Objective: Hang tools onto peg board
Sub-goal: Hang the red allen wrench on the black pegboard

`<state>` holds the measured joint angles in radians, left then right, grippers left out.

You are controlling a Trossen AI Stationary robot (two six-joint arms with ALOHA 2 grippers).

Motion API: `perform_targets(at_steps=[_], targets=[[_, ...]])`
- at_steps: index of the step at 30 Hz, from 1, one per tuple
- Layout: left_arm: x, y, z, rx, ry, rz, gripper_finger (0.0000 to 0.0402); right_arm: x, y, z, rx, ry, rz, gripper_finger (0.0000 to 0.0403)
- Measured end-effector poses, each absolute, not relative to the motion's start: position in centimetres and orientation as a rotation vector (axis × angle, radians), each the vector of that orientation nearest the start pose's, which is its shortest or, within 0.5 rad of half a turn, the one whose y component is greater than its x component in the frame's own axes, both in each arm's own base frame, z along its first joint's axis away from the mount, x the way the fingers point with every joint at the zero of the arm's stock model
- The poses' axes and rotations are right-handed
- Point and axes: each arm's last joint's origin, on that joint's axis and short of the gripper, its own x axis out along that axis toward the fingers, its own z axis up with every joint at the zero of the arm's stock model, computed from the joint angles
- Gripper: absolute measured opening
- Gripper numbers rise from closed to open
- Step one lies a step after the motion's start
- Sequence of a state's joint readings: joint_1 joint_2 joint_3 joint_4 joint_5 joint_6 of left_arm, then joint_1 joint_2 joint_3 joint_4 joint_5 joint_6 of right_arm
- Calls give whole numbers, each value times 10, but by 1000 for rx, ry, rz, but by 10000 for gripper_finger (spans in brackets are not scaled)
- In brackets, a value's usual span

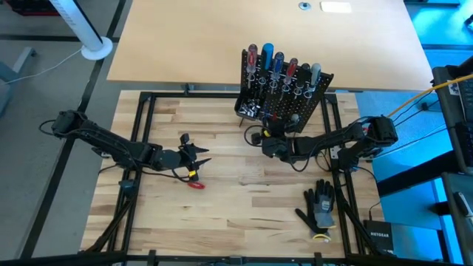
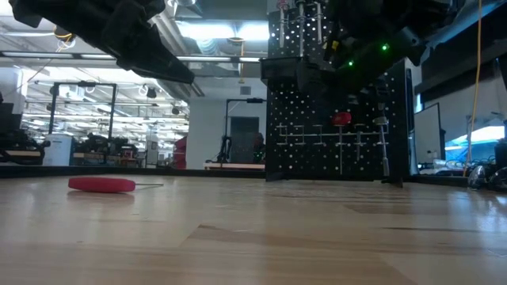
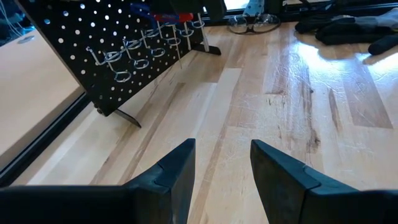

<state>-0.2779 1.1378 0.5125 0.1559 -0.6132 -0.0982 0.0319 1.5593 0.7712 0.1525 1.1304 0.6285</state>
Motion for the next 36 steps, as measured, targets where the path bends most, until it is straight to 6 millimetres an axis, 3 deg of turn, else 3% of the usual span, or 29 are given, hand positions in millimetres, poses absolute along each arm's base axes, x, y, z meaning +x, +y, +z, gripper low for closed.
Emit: perform_targets(at_steps=[7, 15, 21, 25, 29, 36], targets=[[220, -46, 207, 107, 408, 349, 143, 298, -7, 193, 190, 197, -1123, 148], [221, -46, 207, 107, 409, 346, 143, 290, 19, 215, 148, 142, -1066, 161], [220, -48, 205, 87, 439, 270, 143, 285, 51, 239, 111, 113, -864, 161], [218, -50, 200, 81, 498, 186, 143, 277, 80, 249, 60, 146, -610, 161], [211, -55, 190, 59, 623, 90, 147, 268, 110, 249, 63, 164, -423, 161], [195, -60, 171, -1, 863, 79, 205, 258, 141, 240, 56, 188, -323, 161]])
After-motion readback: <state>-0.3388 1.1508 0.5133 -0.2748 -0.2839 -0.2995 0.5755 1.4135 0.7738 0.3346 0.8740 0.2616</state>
